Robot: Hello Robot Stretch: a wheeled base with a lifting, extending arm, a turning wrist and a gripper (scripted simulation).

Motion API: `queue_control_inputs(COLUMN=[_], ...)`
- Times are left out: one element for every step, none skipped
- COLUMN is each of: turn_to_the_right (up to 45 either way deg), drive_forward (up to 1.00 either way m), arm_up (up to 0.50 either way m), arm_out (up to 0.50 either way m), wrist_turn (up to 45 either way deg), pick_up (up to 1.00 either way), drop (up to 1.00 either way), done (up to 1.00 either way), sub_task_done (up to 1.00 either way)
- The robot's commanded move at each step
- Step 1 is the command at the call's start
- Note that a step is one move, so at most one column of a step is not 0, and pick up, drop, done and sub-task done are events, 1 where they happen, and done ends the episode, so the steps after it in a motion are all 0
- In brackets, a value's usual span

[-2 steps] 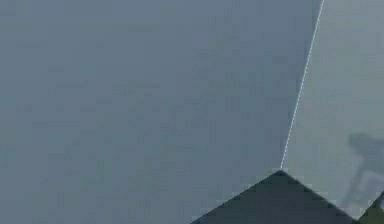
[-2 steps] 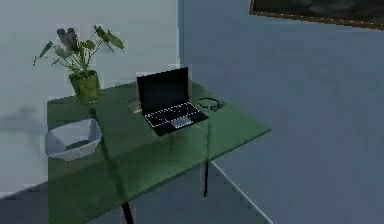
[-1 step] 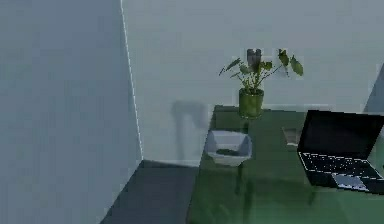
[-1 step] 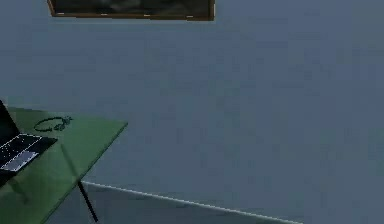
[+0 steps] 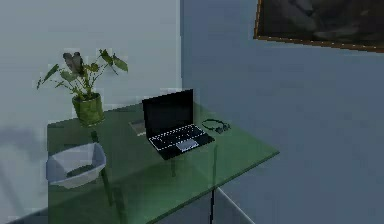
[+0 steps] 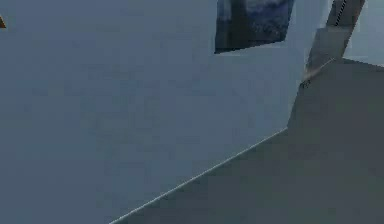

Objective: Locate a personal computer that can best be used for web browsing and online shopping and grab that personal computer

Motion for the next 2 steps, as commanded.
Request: queue_control_inputs(turn_to_the_right=[27.0, 3.0], drive_forward=[0.00, 0.00], arm_up=[0.00, 0.00], arm_out=[0.00, 0.00], wrist_turn=[0.0, 0.0], pick_up=[0.00, 0.00], drop=[0.00, 0.00], done=[0.00, 0.00], sub_task_done=[0.00, 0.00])
